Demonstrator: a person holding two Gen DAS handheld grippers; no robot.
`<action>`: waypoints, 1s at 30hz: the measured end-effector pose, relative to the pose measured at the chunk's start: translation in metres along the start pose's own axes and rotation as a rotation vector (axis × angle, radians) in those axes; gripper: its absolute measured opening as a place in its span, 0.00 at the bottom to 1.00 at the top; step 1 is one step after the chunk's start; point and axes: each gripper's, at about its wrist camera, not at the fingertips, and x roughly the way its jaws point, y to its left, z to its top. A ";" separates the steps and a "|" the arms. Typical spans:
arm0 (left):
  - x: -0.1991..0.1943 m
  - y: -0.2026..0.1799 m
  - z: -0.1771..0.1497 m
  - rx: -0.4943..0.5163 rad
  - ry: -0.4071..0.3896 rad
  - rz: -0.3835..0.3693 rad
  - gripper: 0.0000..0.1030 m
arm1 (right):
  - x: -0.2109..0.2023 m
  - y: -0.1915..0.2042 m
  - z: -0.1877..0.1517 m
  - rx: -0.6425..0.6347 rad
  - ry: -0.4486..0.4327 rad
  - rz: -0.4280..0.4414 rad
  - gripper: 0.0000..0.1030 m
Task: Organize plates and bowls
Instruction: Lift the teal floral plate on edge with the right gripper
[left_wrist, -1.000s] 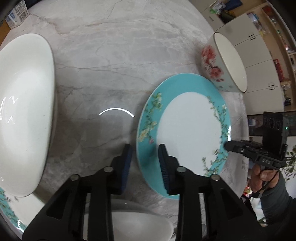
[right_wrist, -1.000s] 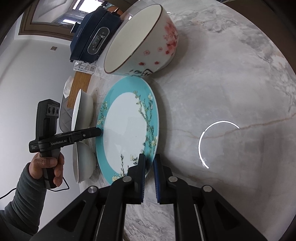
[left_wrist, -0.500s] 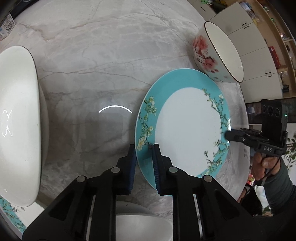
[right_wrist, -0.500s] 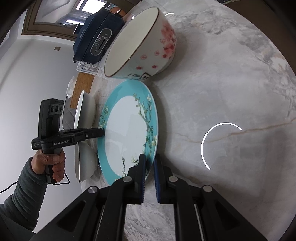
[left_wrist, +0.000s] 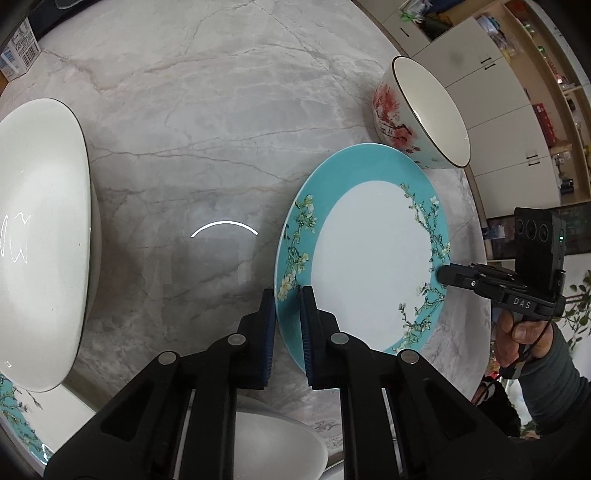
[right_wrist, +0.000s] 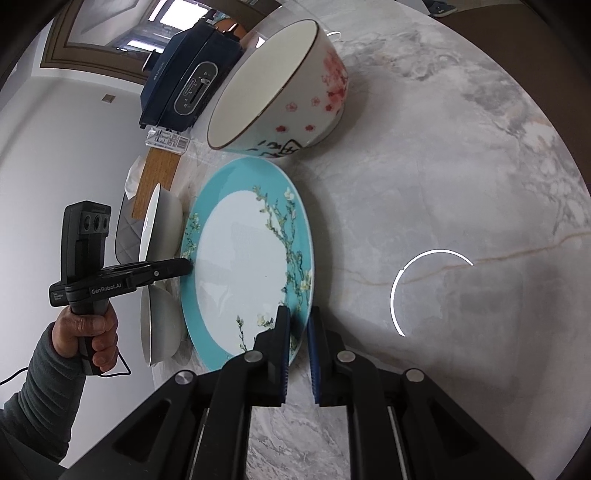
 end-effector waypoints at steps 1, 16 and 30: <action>0.000 0.002 0.000 -0.005 0.004 -0.001 0.10 | 0.000 0.000 -0.001 0.001 0.002 -0.001 0.11; 0.002 -0.006 0.005 -0.041 0.018 0.005 0.09 | -0.009 0.002 -0.004 0.062 0.005 -0.002 0.11; -0.011 -0.030 -0.001 -0.020 -0.004 -0.008 0.09 | -0.045 0.018 -0.016 0.079 -0.024 -0.006 0.11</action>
